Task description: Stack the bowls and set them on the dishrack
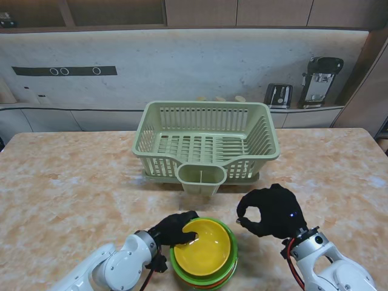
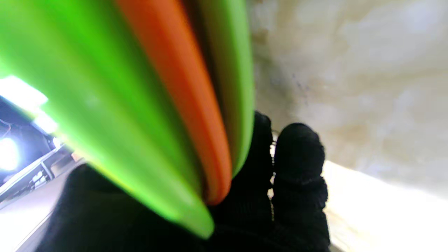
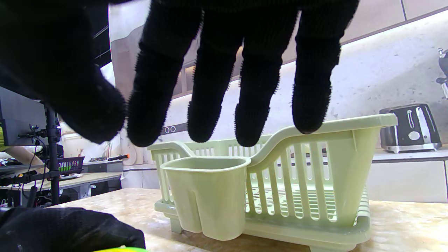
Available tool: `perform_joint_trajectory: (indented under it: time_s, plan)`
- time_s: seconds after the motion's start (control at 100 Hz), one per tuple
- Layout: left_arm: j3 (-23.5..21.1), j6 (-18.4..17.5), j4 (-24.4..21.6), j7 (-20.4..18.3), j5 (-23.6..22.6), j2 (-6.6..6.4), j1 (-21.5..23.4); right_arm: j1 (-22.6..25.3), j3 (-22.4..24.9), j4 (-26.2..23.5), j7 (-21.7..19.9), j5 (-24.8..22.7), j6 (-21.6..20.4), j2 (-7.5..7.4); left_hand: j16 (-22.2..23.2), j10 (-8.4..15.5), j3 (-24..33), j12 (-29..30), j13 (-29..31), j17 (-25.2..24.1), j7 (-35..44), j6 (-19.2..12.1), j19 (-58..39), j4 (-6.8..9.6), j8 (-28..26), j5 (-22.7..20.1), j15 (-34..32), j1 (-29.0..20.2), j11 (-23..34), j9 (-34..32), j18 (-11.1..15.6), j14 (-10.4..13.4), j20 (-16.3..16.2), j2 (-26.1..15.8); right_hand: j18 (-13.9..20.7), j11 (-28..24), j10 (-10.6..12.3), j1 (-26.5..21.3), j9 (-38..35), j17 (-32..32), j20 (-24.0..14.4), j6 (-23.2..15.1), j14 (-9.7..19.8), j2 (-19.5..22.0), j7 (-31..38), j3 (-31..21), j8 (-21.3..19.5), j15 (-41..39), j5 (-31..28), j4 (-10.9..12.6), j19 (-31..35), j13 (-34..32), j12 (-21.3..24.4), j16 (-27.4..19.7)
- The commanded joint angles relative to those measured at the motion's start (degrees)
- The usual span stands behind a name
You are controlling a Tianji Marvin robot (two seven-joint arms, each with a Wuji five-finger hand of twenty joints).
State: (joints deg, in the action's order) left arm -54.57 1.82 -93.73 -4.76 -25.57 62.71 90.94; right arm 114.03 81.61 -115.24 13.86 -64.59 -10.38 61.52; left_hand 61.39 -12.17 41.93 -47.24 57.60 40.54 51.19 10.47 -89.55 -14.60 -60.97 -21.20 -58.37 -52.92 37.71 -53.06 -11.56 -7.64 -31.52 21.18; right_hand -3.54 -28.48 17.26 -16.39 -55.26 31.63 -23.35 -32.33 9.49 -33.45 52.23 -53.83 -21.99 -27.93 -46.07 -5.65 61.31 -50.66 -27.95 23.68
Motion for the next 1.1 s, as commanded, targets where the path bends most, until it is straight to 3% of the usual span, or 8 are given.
perform_joint_trajectory:
  time_s: [0.0, 0.16, 0.29, 0.56, 0.91, 1.09]
  plan:
    - [-0.6, -0.8, -1.1, 1.2, -0.7, 0.52, 1.1, 0.5, -0.1, 0.0, -0.5, -0.1, 0.1, 0.35, 1.7, 16.7, 7.7, -7.0, -0.5, -0.5, 17.8, -14.1, -1.9, 7.86, -8.8, -6.1, -2.2, -20.8, 13.8, -2.1, -0.4, 2.9, -1.1, -5.8, 0.7, 0.5, 1.8, -0.3, -1.3, -0.1, 0.5, -1.6, 1.1, -0.5, 1.2, -0.1, 0.1, 0.5, -1.3, -1.0, 0.6, -0.3, -0.8, 1.1]
    - [-2.7, -3.3, -2.3, 7.5, -2.0, 1.63, 3.8, 0.6, -0.1, 0.0, -0.5, -0.2, 0.1, 0.36, 3.5, 17.2, 8.2, -9.3, -0.3, 0.8, 21.0, -16.8, -1.2, 7.55, -10.6, -9.1, -3.6, -21.0, 14.4, -3.4, -1.5, 3.1, -0.8, -6.0, 0.7, 0.5, 1.8, -0.3, -1.4, -0.1, 0.5, -1.7, 1.2, -0.5, 1.2, -0.1, 0.0, 0.5, -1.4, -1.0, 0.6, -0.4, -0.8, 1.1]
    - [-4.3, -5.4, -3.4, 11.6, -3.2, 2.27, 5.8, 0.5, -0.1, 0.1, -0.4, -0.2, 0.2, 0.36, 3.8, 17.7, 8.6, -10.5, 0.7, 2.9, 21.9, -18.1, -1.6, 7.49, -11.2, -10.6, -4.5, -21.1, 14.8, -4.8, -0.9, 3.9, -0.3, -5.7, 0.7, 0.4, 1.8, -0.2, -1.5, -0.1, 0.4, -1.7, 1.2, -0.5, 1.2, -0.1, 0.1, 0.5, -1.4, -1.0, 0.6, -0.3, -0.9, 1.1]
    - [-7.3, -9.6, -5.9, 17.4, -6.3, 2.87, 9.2, 0.9, 0.2, 0.0, 0.2, -0.4, 0.6, 0.43, 3.6, 18.8, 9.5, -12.4, 2.7, 5.8, 23.0, -20.4, -2.9, 7.40, -12.1, -12.8, -5.7, -21.0, 15.1, -7.4, 0.3, 5.5, 1.3, -5.0, 0.7, 0.5, 1.8, -0.3, -1.4, -0.1, 0.4, -1.7, 1.1, -0.5, 1.2, -0.1, 0.1, 0.5, -1.3, -1.0, 0.7, -0.4, -0.9, 1.1]
    - [-8.9, -13.9, -6.6, 28.0, -13.2, 3.90, 10.4, 1.3, 0.6, -0.2, 0.6, -0.6, 0.9, 0.48, 2.8, 20.5, 10.5, -14.0, 5.2, 10.4, 24.0, -23.2, -4.0, 7.51, -13.2, -14.4, -6.8, -20.3, 15.9, -9.5, 3.0, 8.3, 2.4, -4.5, 0.8, 0.5, 1.9, -0.2, -1.4, -0.2, 0.5, -1.7, 1.2, -0.5, 1.1, -0.1, 0.1, 0.5, -1.3, -1.0, 0.6, -0.4, -0.9, 1.1]
    - [-9.5, -14.7, -7.5, 31.6, -15.9, 4.12, 10.8, 1.5, 0.7, -0.3, 0.7, -0.6, 1.0, 0.51, 2.8, 20.8, 10.5, -14.7, 5.7, 11.6, 24.4, -24.0, -4.2, 7.58, -13.7, -14.8, -7.6, -20.4, 16.5, -10.0, 3.5, 8.8, 2.2, -4.5, 0.7, 0.5, 1.8, -0.2, -1.4, -0.2, 0.5, -1.7, 1.1, -0.5, 1.2, -0.1, 0.1, 0.5, -1.4, -1.0, 0.6, -0.3, -0.9, 1.1]
